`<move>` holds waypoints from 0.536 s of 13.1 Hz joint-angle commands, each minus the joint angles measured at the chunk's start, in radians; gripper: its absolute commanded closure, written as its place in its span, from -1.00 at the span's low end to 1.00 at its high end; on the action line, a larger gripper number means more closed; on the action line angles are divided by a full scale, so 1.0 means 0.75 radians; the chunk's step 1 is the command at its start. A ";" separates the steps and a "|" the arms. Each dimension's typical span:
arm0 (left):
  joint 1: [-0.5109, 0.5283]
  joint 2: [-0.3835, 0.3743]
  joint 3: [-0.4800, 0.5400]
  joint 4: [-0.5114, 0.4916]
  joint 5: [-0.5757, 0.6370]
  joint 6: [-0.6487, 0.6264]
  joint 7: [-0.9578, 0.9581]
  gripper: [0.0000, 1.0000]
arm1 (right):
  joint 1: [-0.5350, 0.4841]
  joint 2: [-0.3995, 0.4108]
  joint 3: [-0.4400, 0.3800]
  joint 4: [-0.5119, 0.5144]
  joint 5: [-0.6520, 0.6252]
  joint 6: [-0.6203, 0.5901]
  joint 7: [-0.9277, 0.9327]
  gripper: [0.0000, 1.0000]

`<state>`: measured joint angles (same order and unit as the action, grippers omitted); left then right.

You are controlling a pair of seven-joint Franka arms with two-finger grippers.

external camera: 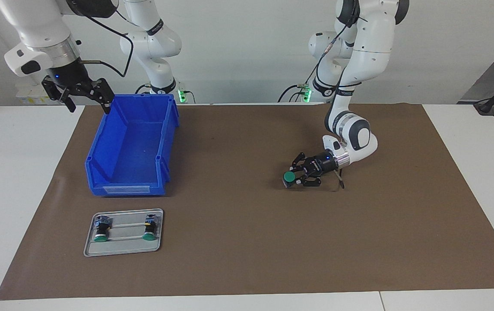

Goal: Place and press button with both arms

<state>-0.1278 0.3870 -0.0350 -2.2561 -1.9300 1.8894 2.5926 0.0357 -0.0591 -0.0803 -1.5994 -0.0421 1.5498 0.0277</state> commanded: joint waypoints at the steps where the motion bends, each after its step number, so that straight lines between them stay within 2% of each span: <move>1: -0.014 -0.001 0.014 -0.049 -0.016 -0.048 0.092 0.50 | -0.009 -0.025 0.011 -0.027 -0.003 0.001 0.020 -1.00; 7: -0.016 -0.003 0.014 -0.072 -0.002 -0.038 0.149 0.50 | -0.009 -0.025 0.011 -0.027 -0.003 0.001 0.020 -1.00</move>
<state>-0.1278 0.3905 -0.0356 -2.2883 -1.9295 1.8695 2.6667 0.0358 -0.0592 -0.0803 -1.5994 -0.0421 1.5498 0.0277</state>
